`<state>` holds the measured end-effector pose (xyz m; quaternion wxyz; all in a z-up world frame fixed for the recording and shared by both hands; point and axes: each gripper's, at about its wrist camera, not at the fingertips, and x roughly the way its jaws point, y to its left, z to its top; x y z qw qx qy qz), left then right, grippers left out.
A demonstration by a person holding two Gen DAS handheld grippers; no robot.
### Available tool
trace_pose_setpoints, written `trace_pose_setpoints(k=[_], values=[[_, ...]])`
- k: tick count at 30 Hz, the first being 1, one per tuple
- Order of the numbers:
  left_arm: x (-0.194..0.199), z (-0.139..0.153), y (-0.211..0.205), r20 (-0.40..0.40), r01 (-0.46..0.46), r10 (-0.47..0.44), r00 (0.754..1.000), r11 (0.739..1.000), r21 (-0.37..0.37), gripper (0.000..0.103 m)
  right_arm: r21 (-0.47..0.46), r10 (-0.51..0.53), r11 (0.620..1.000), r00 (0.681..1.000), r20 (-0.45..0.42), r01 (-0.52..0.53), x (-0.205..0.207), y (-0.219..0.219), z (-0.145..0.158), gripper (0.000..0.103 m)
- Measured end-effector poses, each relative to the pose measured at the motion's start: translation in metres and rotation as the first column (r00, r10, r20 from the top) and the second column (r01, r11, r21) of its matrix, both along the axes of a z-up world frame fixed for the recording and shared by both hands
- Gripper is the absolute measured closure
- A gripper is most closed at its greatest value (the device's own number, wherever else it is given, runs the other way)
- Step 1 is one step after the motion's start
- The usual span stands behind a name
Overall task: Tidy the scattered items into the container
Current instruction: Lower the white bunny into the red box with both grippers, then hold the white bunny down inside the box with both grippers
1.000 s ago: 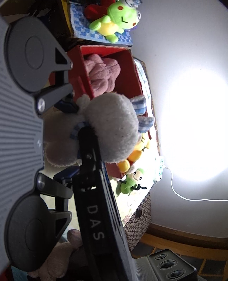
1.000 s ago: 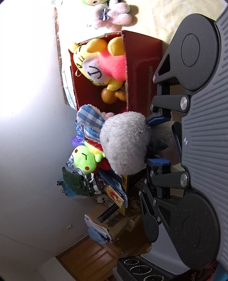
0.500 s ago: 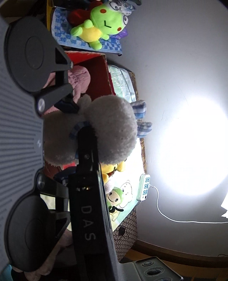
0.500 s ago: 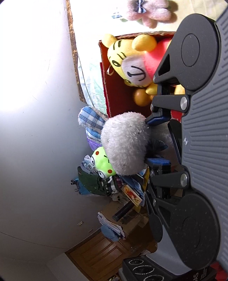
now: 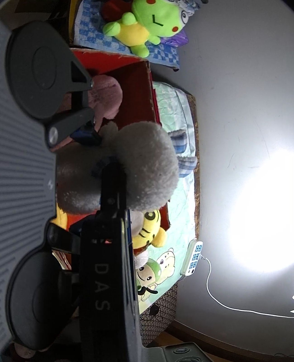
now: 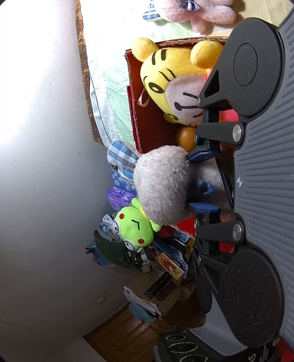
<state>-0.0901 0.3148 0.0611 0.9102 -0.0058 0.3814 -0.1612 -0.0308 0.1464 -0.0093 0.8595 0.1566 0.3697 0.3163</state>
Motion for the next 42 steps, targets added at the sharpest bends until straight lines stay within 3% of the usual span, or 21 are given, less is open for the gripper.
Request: trace_pose_setpoints(k=[21, 42], values=[[0.032, -0.042, 0.008, -0.190, -0.036, 0.033, 0.981, 0.999, -0.012, 0.041, -0.043, 0.018, 0.999, 0.987, -0.163, -0.025, 0.032, 0.009, -0.038, 0.064], [0.045, -0.058, 0.003, -0.241, 0.001, 0.006, 0.970, 1.000, 0.030, 0.041, -0.183, 0.041, 0.980, 0.979, -0.198, -0.078, 0.047, 0.024, -0.052, 0.070]])
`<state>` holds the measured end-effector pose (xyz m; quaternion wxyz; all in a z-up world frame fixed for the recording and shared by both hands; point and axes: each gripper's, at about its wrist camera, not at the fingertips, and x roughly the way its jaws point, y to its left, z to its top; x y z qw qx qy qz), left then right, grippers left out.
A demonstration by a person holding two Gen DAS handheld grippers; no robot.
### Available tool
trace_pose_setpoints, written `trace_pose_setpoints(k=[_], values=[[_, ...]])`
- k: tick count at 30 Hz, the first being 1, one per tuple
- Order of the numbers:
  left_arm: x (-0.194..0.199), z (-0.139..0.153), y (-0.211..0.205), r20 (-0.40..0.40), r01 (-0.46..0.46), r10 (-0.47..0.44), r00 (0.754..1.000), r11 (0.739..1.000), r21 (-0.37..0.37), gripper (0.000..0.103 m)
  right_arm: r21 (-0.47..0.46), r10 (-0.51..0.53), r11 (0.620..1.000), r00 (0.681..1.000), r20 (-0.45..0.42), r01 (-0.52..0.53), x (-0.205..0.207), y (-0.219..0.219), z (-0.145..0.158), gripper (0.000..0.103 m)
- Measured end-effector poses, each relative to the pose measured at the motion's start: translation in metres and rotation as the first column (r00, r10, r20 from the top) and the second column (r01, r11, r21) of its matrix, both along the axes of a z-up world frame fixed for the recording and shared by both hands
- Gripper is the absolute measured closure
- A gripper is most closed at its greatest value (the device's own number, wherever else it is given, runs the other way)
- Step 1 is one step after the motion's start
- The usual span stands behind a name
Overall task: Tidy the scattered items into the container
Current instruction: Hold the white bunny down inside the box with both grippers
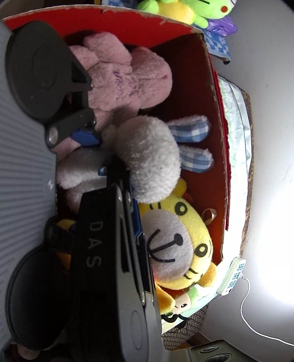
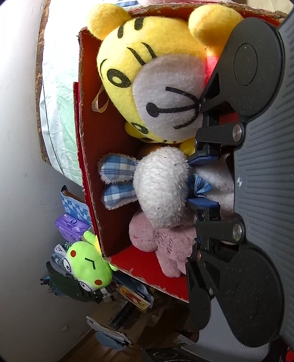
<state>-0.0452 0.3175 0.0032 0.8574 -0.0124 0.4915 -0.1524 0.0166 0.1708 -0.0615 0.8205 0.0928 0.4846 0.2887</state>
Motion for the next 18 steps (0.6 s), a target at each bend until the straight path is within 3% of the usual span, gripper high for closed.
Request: trace_pose_setpoints(k=[18], values=[[-0.0044, -0.0025, -0.0042, 0.022, -0.024, 0.023, 1.000, 0.999, 0.037, 0.040, -0.005, 0.000, 1.000, 1.000, 0.016, 0.000, -0.0024, 0.0002, 0.0015, 0.069]])
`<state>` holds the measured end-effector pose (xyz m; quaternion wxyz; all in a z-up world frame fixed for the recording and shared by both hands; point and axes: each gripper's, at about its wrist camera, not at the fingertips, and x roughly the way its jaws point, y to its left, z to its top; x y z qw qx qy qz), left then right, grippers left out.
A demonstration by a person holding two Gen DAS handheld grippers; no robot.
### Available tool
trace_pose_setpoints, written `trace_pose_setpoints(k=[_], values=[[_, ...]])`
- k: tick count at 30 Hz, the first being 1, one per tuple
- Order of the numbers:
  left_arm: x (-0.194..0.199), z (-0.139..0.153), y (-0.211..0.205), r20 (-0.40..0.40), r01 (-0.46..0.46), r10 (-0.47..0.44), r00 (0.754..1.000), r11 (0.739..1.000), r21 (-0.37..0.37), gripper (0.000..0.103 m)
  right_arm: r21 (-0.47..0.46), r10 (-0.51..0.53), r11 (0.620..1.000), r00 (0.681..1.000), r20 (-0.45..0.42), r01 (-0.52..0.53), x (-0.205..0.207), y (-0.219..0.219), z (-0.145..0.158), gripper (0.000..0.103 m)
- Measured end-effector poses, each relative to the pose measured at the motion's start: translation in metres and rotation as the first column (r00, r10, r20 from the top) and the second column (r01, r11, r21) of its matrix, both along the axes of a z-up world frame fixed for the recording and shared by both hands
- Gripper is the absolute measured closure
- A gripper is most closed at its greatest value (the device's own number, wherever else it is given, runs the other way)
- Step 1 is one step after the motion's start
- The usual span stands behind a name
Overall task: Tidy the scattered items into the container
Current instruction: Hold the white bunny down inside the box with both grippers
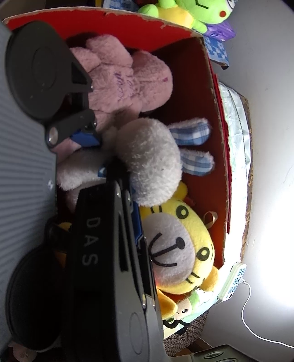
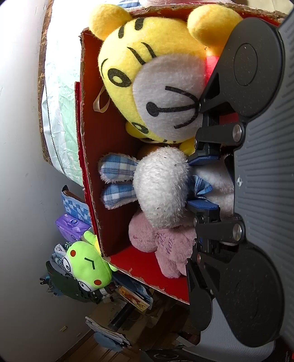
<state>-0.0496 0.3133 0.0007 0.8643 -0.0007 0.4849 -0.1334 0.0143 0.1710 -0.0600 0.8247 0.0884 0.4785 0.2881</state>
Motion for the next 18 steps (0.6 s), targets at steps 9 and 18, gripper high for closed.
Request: trace_pose_setpoints(k=[9, 18], values=[[-0.0028, 0.0001, -0.0011, 0.015, -0.013, 0.013, 1.000, 1.000, 0.009, 0.039, -0.002, 0.003, 1.000, 1.000, 0.010, -0.003, -0.0016, -0.0010, 0.0012, 0.069], [-0.0050, -0.0008, -0.0012, 0.028, -0.022, 0.021, 0.999, 1.000, 0.007, 0.038, 0.014, -0.002, 1.000, 1.000, 0.008, 0.002, -0.0030, -0.0022, 0.0019, 0.069]])
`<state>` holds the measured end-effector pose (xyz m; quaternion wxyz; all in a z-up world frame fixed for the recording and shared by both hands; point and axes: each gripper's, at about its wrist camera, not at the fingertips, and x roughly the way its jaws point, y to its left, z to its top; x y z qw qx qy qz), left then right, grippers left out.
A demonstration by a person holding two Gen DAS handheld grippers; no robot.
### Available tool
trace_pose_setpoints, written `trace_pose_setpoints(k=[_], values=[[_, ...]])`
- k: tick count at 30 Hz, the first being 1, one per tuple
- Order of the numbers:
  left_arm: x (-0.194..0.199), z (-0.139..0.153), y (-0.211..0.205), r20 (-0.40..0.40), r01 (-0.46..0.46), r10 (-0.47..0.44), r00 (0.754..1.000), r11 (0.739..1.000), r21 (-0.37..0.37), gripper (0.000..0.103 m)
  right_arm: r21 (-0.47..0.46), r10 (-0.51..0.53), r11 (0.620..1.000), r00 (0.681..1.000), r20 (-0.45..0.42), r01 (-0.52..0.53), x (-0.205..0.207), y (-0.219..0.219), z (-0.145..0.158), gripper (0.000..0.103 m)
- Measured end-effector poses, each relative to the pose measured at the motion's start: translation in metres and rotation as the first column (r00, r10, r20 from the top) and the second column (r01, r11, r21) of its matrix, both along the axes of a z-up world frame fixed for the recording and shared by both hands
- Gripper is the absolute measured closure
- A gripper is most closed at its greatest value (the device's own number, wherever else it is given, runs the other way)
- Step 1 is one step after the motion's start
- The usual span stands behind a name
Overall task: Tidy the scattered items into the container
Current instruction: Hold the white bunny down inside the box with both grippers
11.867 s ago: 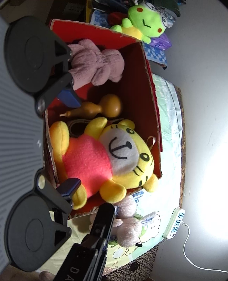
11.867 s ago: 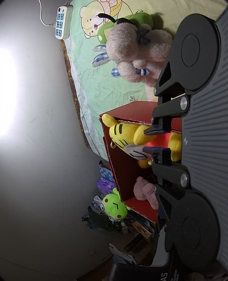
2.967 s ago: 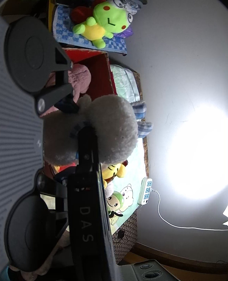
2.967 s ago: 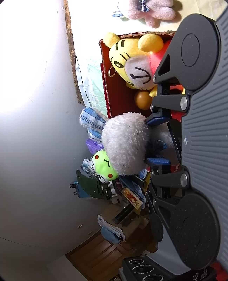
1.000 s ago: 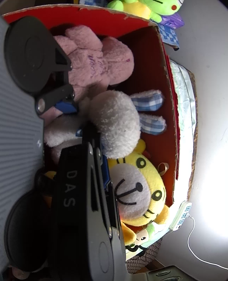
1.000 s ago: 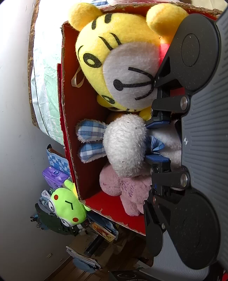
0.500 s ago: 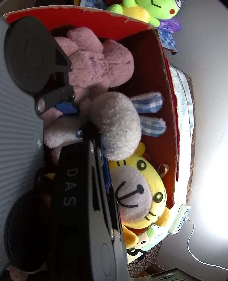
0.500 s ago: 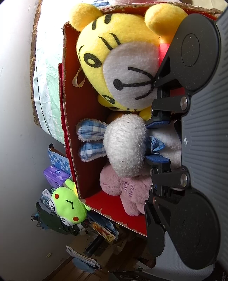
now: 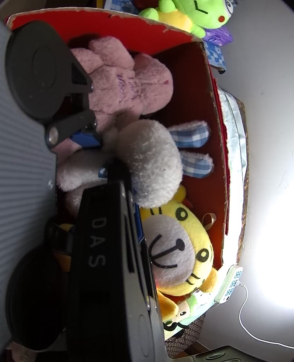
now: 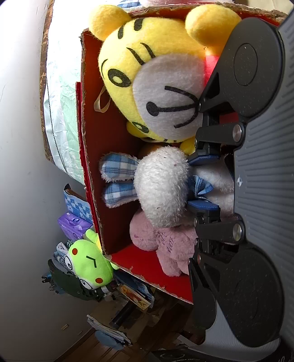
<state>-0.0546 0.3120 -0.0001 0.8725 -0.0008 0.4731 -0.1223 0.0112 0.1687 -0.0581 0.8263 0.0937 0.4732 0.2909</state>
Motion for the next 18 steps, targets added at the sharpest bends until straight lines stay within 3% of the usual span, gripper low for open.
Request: trace_pose_setpoints(k=[18], values=[[-0.0044, -0.0003, -0.0004, 0.018, -0.006, 0.006, 1.000, 1.000, -0.023, 0.030, 0.055, -0.019, 0.998, 1.000, 0.009, 0.018, -0.0038, -0.0075, 0.0017, 0.067]])
